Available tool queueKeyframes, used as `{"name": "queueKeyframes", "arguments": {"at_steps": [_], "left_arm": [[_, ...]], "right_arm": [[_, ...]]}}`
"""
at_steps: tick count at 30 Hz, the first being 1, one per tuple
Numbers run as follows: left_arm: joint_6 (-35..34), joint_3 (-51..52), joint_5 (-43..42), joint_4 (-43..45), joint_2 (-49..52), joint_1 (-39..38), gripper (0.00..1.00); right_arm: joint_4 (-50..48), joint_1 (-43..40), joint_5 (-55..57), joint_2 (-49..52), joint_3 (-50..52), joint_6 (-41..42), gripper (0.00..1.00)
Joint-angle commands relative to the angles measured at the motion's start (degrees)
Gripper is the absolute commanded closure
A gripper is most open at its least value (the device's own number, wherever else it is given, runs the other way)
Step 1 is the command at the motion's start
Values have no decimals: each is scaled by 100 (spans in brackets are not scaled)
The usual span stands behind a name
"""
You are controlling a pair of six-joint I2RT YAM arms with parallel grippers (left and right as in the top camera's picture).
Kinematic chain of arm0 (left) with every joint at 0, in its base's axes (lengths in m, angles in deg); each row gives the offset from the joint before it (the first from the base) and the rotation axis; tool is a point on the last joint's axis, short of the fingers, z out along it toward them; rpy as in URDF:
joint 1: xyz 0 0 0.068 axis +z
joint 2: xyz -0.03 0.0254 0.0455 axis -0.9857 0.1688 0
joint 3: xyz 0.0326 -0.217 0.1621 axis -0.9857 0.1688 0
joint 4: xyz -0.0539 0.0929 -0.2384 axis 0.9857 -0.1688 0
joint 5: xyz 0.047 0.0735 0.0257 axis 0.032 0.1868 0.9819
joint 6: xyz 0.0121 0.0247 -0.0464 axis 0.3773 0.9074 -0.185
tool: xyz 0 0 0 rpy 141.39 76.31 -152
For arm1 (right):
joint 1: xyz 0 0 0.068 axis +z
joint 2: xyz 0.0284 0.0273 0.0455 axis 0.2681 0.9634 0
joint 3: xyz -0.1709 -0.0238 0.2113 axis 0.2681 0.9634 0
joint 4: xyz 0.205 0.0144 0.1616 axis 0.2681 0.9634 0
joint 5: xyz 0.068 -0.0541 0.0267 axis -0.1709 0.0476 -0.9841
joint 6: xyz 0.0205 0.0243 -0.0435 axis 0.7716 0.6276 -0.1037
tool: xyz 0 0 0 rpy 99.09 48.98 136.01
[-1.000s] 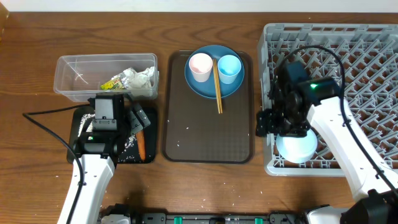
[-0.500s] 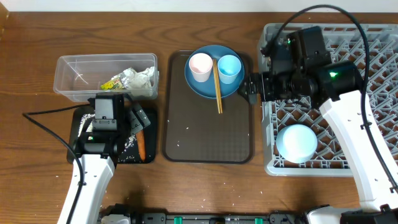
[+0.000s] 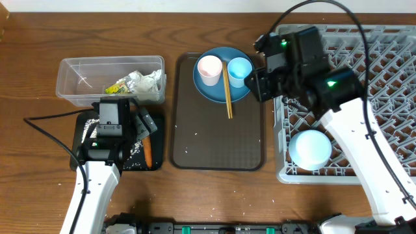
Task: Sort waste into correct bins and load items into the dishwasher rack
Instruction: 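Move the right gripper left over the blue plate's chopsticks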
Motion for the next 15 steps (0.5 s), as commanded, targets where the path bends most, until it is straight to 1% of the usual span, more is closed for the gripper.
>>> {"name": "queueKeyframes", "arguments": {"at_steps": [1,2,5,8,10,12,13,14,15], "left_arm": [[-13,-83,-153,-11,15,26,2],[-13,-83,-361,-9,15,26,2],[-4,-83,-861,90,17,24,2],[83,-83,-911,103,20,15,2],[79,-83,-907,101,24,15,2],[79,-83,-907,94,35,15,2],[79,-83,-892,94,50,15,2],[79,-83,-890,94,68,17,2],[81,-83,-890,94,94,17,2]], "right_arm": [[79,76,863,39,-94,-57,15],[184,76,957,39,-94,-57,1],[603,70,1104,39,-94,-59,1],[1141,70,1110,39,-94,-59,1],[1211,70,1082,39,-92,-50,1],[1200,70,769,39,-92,63,1],[1115,70,516,39,-92,144,6],[1047,70,358,50,-83,258,30],[999,72,334,72,-66,601,55]]}}
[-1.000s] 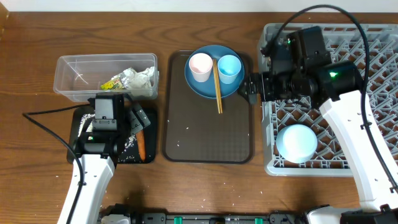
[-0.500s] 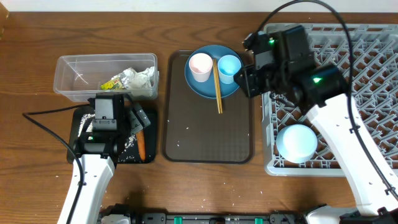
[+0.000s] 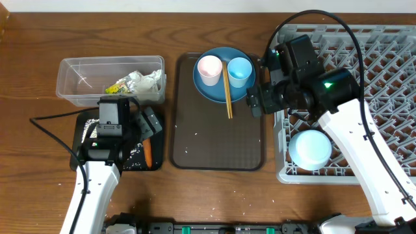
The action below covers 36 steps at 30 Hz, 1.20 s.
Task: Sort waste into correct bins and load items into the dishwasher rack
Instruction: 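Move the right gripper left over the blue plate's chopsticks, then lower the right gripper and grasp the wooden chopsticks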
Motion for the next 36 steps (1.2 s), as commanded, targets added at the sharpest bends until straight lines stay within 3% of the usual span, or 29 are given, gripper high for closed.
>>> {"name": "queueKeyframes", "arguments": {"at_steps": [1,4,9,18,25,36], "left_arm": [[76,-83,-76,9,105,17,2],[74,-83,-76,26,162,17,2],[74,-83,-66,83,188,17,2],[74,-83,-57,157,190,17,2],[74,-83,-57,160,190,17,2],[74,-83,-57,160,190,17,2]], "right_arm": [[-76,33,-332,85,-46,824,69],[-175,83,-155,236,149,1683,81],[-1064,247,-302,645,772,2341,75],[-1965,396,-682,1665,918,2365,72],[-2072,431,-542,1980,918,2352,71],[-2129,501,-501,2140,920,2380,80]]}}
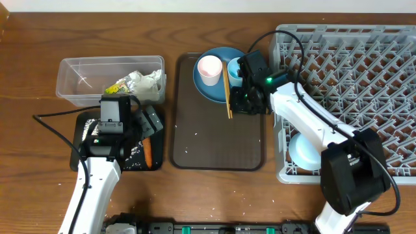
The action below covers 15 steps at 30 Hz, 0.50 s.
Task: Sort waste into correct bins and load items into the dishwasher rack
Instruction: 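Lower the right gripper and grasp the wooden chopsticks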
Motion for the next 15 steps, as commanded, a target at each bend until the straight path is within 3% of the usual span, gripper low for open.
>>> {"name": "queueKeyframes", "arguments": {"at_steps": [1,15], "left_arm": [[74,-83,9,7,20,20,2],[74,-83,9,4,20,20,2]], "right_arm": [[-85,170,66,98,7,70,79],[-79,264,337,101,7,175,82]]}}
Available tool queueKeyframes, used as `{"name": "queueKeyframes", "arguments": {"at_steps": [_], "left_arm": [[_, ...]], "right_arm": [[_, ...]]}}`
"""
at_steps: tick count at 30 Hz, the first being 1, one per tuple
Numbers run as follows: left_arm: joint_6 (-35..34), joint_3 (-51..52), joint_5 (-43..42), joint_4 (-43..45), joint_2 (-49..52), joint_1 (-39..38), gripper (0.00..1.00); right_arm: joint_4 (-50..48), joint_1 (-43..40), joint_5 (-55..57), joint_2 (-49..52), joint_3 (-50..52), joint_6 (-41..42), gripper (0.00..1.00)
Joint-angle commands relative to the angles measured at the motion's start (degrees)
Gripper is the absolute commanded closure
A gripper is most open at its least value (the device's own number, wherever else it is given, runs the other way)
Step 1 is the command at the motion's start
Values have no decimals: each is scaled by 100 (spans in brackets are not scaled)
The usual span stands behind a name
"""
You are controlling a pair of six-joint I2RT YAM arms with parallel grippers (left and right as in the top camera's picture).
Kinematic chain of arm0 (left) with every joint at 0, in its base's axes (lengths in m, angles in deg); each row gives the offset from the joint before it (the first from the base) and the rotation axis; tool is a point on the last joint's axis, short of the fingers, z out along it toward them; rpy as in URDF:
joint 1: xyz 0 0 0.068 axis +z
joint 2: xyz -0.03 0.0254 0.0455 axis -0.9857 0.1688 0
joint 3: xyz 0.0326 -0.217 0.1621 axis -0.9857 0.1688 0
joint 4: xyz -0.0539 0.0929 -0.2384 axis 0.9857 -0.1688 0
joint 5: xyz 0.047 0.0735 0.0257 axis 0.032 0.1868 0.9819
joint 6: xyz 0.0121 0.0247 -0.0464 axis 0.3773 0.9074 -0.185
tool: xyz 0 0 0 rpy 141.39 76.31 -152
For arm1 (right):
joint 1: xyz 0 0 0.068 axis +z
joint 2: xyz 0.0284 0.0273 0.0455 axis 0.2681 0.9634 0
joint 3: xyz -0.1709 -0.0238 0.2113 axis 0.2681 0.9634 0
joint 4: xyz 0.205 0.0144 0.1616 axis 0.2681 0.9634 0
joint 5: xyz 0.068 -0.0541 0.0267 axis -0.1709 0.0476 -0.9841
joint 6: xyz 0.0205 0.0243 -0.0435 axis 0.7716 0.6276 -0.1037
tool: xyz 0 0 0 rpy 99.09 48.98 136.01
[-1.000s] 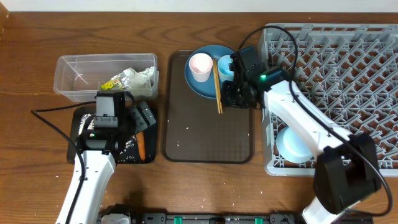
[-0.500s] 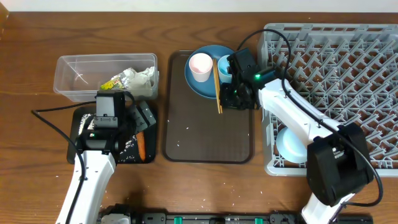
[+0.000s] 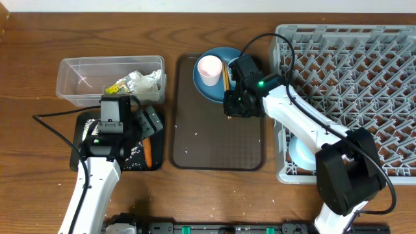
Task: Sort waste into correct bins and load items into the dishwasher rack
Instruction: 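Lower the right gripper and grasp the wooden chopsticks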
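Note:
A blue plate (image 3: 209, 86) at the back of the brown tray (image 3: 214, 140) carries a pink-white cup (image 3: 209, 67), a blue cup (image 3: 231, 64) mostly covered by my right arm, and wooden chopsticks (image 3: 225, 79). My right gripper (image 3: 231, 109) is low over the near end of the chopsticks, at the plate's front right rim; its fingers are hidden under the wrist. My left gripper (image 3: 147, 122) hovers over the black tray (image 3: 84, 133), open and empty. A light blue bowl (image 3: 300, 151) lies in the grey dishwasher rack (image 3: 364, 71).
A clear plastic bin (image 3: 84, 81) at the back left holds crumpled wrappers. An orange stick-like scrap (image 3: 147, 153) and white crumbs lie on the black tray. The rack's left wall stands right beside the brown tray.
My right gripper has shifted a little left and nearer, from beside the blue cup to over the chopsticks' near end. The arm now covers most of the blue cup. The left arm is unchanged.
My right arm was first high over the rack's left edge beside the plate, then slightly nearer and lower. Then it was stretched down at the plate's right rim by the blue cup, and now it is at the chopsticks. The left gripper stayed over the black tray.

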Motion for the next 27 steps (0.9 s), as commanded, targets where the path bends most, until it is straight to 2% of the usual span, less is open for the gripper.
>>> {"name": "queueKeyframes", "arguments": {"at_steps": [1,27], "left_arm": [[74,-83,9,7,20,20,2],[74,-83,9,4,20,20,2]], "right_arm": [[-17,-4,151,50,7,92,82],[258,-50,227,50,9,68,81]]}}
